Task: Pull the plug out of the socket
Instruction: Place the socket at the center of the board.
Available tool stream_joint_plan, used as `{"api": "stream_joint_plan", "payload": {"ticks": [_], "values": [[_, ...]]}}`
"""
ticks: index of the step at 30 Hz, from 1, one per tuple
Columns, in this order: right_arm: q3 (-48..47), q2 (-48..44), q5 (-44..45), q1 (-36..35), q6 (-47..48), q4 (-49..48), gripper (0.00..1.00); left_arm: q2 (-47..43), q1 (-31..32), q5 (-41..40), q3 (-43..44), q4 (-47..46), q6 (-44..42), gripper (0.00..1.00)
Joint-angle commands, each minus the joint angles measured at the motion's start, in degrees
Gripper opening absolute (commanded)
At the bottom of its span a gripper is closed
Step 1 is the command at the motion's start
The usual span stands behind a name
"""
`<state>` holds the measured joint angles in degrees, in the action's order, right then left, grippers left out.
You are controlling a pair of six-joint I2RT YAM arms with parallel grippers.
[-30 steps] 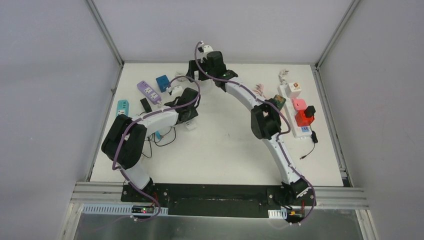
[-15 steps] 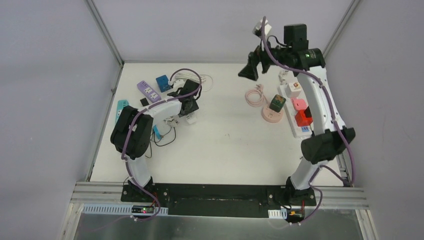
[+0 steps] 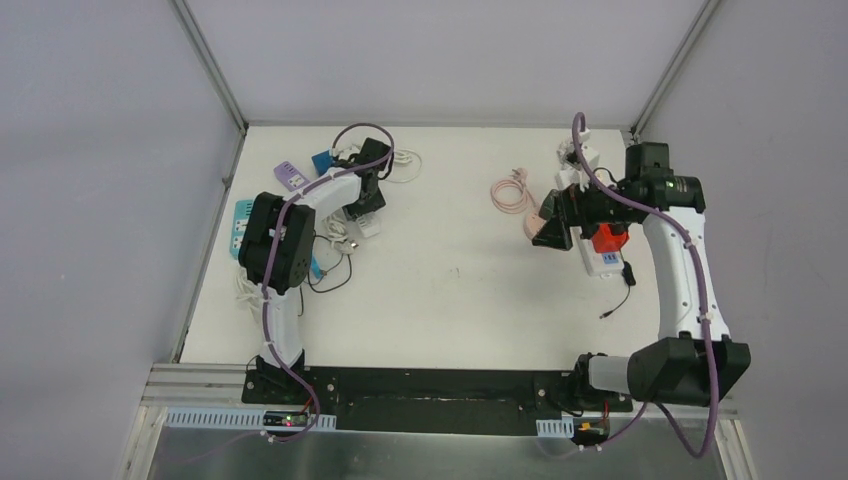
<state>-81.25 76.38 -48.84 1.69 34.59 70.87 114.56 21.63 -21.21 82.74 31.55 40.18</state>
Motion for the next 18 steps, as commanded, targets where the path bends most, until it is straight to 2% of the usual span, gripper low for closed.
{"api": "stream_joint_plan", "payload": {"ticks": [1,3,8,13,17,18], "values": [[1.97,-6.70,-3.63,4.01,-0.47,0.05,1.00,-0.32,-0.80,-3.24,6.56,6.78,-1.21,0.52],[2.50,-7.47,-4.92,5.47,-1.29,-0.37,0.99,-1.55,-0.80,-2.13,7.42,7.22,-1.95,0.63],[4.54,-8.96,-6.66,7.14,-4.31,-2.63,1.00,-6.69,-0.80,-0.42,7.46,8.46,-3.86,0.79],[6.07,-11.23,-6.45,8.33,-5.81,-3.25,1.00,-15.83,-0.80,3.04,2.96,9.06,-7.19,0.84],[6.35,-12.27,-6.34,9.23,-7.22,-4.13,1.00,-26.62,-0.75,14.45,-2.33,9.04,-12.60,0.84],[6.22,-12.38,-6.35,9.47,-7.51,-4.56,1.00,-29.43,-0.71,17.57,-3.36,9.01,-13.62,0.89]]}}
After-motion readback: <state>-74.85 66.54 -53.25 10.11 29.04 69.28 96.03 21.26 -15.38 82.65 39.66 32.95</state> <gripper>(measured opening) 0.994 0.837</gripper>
